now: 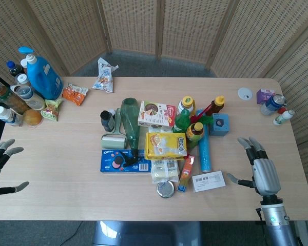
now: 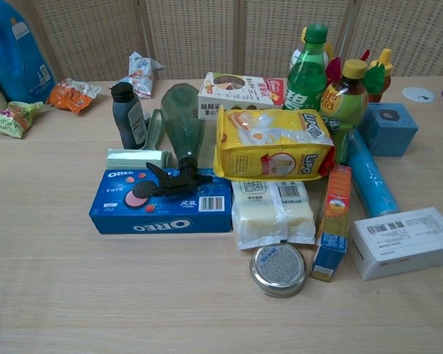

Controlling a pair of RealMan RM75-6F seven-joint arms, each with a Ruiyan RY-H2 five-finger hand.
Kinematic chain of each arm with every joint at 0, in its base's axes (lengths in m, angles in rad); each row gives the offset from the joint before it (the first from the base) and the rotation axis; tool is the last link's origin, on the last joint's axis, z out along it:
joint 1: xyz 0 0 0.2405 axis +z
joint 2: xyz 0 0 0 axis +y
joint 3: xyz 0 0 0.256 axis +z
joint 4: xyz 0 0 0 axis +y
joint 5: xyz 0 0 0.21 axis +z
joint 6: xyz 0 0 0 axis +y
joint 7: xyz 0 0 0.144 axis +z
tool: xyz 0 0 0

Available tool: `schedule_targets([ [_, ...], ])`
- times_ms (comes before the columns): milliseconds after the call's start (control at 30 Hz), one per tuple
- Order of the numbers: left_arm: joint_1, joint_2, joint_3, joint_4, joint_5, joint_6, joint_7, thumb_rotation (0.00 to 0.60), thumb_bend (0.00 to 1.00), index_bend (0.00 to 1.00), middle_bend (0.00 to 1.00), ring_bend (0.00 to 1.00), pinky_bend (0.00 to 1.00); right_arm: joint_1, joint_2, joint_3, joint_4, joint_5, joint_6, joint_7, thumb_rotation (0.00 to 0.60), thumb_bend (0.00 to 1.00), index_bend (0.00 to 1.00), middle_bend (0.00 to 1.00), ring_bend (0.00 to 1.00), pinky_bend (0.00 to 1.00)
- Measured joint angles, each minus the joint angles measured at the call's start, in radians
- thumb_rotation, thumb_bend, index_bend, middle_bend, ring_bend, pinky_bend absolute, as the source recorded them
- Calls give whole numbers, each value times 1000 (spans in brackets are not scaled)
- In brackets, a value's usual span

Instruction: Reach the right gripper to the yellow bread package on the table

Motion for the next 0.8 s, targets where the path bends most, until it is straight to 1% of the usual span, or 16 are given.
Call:
schedule_targets([
  [200,-1,0,-4,1,-7,2,1,600,0,213,0,0,0,1,-1,-3,5,6,-8,3,600,0,0,3,0,0],
  [333,-2,1,-7,2,-15,1,-2,600,0,213,0,0,0,10,1,-13,-10,-26,-17,1,600,0,0,3,0,0],
  [433,-8,-1,-11,4,-27,-9,-1,600,0,212,0,0,0,30,8,-20,-49,-54,-44,-22,600,0,0,4,0,0],
  [633,-10,-3,-12,5,-35,-15,2,600,0,212,0,0,0,95,24,-14,-162,-83,-128,-129,600,0,0,3,0,0],
  [800,-11,0,-16,12,-43,-16,-13,600,0,213,0,0,0,161,14,9,-226,-67,-212,-265,600,0,0,2,0,0],
])
